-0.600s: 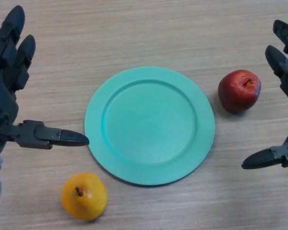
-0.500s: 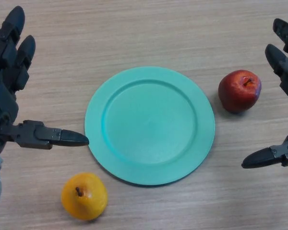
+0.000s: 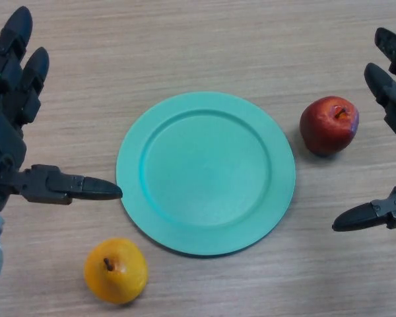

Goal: Pick up the yellow pear and place it on the plate

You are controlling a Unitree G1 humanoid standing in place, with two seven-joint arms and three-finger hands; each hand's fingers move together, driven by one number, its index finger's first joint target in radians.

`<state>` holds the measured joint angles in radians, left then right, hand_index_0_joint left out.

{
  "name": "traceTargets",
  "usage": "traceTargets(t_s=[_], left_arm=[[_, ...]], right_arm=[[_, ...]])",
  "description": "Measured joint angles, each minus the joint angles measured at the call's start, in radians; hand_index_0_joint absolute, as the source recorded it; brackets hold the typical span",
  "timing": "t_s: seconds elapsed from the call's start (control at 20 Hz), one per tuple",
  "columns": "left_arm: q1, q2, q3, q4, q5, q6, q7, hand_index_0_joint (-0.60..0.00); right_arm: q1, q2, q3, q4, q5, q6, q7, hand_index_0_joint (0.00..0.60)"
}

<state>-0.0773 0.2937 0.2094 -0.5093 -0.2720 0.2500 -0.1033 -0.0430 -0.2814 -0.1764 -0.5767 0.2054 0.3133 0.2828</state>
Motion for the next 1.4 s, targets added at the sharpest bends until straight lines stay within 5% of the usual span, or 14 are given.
traceTargets(t_s=[0.2, 0.55, 1.05, 1.4], left_arm=[[0.075, -0.010, 0.009, -0.133, -0.003, 0.044, -0.044, 0.000], [0.256, -0.118, 0.044, -0.231, 0.050, 0.063, -0.126, 0.000], [0.446, -0.121, -0.039, 0.044, 0.180, -0.368, -0.088, 0.000], [0.470, -0.122, -0.091, 0.298, 0.199, -0.571, -0.050, 0.000]], right_arm=[[-0.022, -0.001, 0.006, 0.046, -0.012, 0.000, 0.000, 0.000], [-0.053, -0.004, 0.045, 0.080, -0.012, 0.000, 0.010, 0.000], [-0.090, -0.016, 0.075, 0.112, -0.013, 0.001, 0.022, 0.000], [-0.082, -0.015, 0.080, 0.119, -0.024, 0.002, 0.023, 0.000]])
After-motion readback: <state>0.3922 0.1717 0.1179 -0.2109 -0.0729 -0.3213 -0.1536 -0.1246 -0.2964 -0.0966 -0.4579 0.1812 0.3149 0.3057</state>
